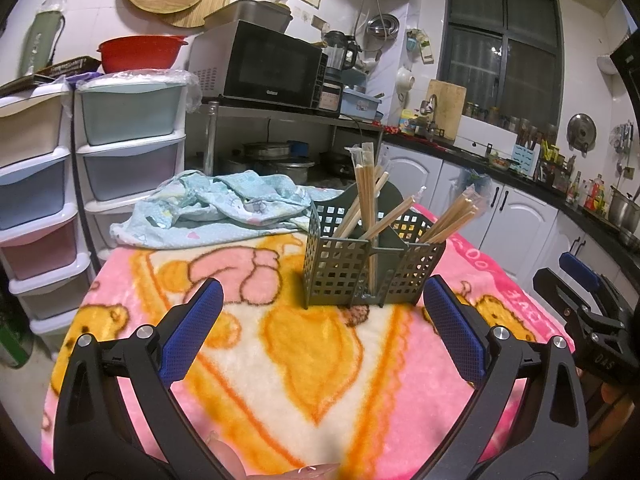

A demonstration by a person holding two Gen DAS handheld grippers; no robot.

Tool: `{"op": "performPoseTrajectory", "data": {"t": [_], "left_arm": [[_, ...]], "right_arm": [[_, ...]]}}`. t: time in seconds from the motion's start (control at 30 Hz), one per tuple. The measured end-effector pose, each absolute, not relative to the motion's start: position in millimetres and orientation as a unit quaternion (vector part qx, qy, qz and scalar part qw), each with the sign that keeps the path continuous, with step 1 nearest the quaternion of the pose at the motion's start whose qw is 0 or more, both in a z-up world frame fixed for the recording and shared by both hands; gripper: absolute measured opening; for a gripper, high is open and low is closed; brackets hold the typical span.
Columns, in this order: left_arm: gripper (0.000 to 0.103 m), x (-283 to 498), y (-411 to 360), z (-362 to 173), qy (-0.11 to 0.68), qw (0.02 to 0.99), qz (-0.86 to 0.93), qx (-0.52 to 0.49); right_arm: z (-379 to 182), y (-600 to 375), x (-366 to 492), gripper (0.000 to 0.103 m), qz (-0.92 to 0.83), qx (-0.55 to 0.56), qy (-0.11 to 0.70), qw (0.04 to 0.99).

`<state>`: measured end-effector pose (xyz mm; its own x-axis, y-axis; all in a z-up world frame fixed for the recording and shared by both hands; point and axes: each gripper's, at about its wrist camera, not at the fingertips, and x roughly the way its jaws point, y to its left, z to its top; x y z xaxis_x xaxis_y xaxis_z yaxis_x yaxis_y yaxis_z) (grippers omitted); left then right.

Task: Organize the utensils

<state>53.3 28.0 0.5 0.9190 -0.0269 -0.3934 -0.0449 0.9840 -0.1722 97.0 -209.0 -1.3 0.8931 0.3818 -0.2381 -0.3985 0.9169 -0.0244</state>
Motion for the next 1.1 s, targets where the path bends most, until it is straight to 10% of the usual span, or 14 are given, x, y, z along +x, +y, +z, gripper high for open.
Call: {"op": "performPoseTrajectory", "data": {"t": [1.1], "left_arm": [[0.092, 53.6, 28.7, -0.4, 0.205, 0.974, 0.002, -0.092]], "right_arm": [[-2.1, -207.8, 97.2, 0.096, 0.201, -0.037, 0.117, 0.972]]}}
